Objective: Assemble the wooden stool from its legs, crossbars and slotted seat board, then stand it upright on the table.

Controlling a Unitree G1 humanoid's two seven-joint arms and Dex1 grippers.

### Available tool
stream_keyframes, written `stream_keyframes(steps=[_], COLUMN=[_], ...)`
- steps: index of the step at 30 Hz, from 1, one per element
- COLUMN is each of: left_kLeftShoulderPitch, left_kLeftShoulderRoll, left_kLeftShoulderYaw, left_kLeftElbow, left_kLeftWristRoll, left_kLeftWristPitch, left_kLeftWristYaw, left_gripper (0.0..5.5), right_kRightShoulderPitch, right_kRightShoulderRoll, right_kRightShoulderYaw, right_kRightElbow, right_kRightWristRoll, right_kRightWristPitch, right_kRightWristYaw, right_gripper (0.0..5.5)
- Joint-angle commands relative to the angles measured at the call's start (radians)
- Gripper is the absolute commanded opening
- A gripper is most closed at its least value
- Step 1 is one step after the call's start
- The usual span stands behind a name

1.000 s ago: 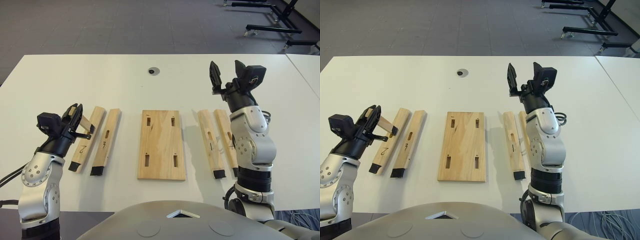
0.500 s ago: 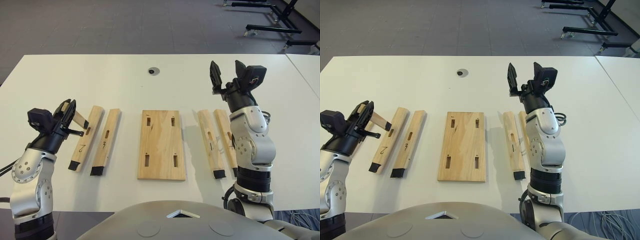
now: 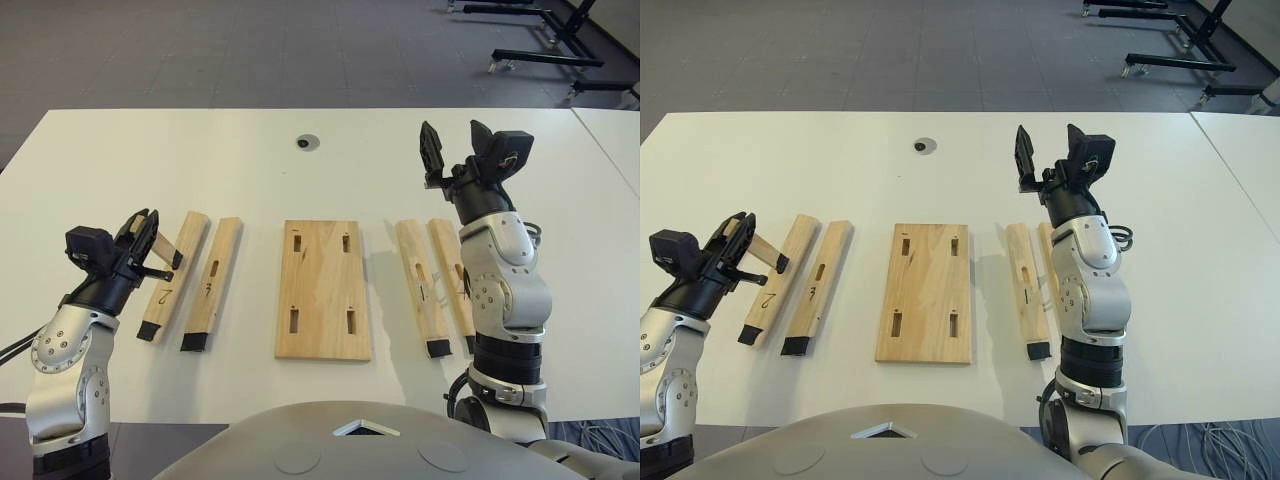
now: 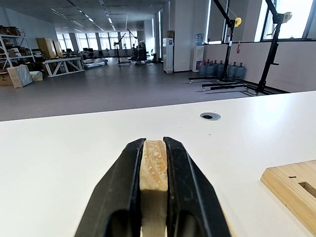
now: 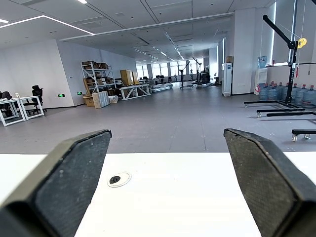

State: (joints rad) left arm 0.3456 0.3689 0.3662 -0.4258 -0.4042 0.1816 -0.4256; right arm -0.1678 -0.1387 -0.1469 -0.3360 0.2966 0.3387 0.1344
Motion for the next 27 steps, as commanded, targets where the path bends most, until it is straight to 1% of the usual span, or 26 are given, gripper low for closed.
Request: stream_keyframes(steps=[1, 9, 12, 16, 17, 20, 23, 25, 27], left_kLeftShoulderPitch=[0.013, 0.006, -0.006, -0.020, -0.024, -0.063, -0.131, -0.186, -0.243], left_kLeftShoulderRoll=[0.002, 0.035, 0.032, 0.017, 0.014, 0.010, 0.019, 0.029, 0.033], left_kLeftShoulderYaw=[-0.008, -0.032, -0.036, -0.031, -0.025, -0.012, 0.002, 0.005, 0.001], left_kLeftElbow=[0.025, 0.098, 0.124, 0.097, 0.084, 0.034, -0.015, -0.033, -0.058], left_kLeftWristRoll=[0.023, 0.046, 0.041, 0.015, 0.005, -0.028, -0.064, -0.068, -0.076], left_kLeftWristPitch=[-0.018, -0.014, -0.011, 0.012, 0.014, 0.028, 0.051, 0.067, 0.085], left_kLeftWristYaw=[-0.005, -0.037, -0.037, -0.008, -0.003, 0.018, 0.047, 0.071, 0.093], left_gripper=[0.38, 0.38, 0.38, 0.38, 0.76, 1.11, 1.59, 1.76, 1.76], right_kRightShoulderPitch=[-0.007, -0.021, -0.027, -0.030, -0.030, -0.036, -0.042, -0.045, -0.050], right_kRightShoulderRoll=[0.001, 0.005, 0.005, 0.005, 0.004, 0.003, 0.003, 0.004, 0.005], right_kRightShoulderYaw=[-0.002, 0.005, 0.006, 0.008, 0.008, 0.005, 0.002, 0.003, 0.004], right_kRightElbow=[-0.010, 0.004, 0.012, 0.019, 0.020, 0.028, 0.039, 0.047, 0.053], right_kRightWristRoll=[0.013, 0.006, 0.005, 0.003, 0.003, 0.002, 0.001, 0.000, 0.001], right_kRightWristPitch=[0.014, 0.009, 0.005, 0.001, 0.000, -0.006, -0.014, -0.023, -0.033], right_kRightWristYaw=[-0.001, -0.004, -0.002, 0.000, 0.000, -0.001, -0.002, 0.001, 0.003], right_gripper=[4.21, 4.21, 4.21, 4.21, 4.21, 4.21, 4.21, 4.21, 4.21])
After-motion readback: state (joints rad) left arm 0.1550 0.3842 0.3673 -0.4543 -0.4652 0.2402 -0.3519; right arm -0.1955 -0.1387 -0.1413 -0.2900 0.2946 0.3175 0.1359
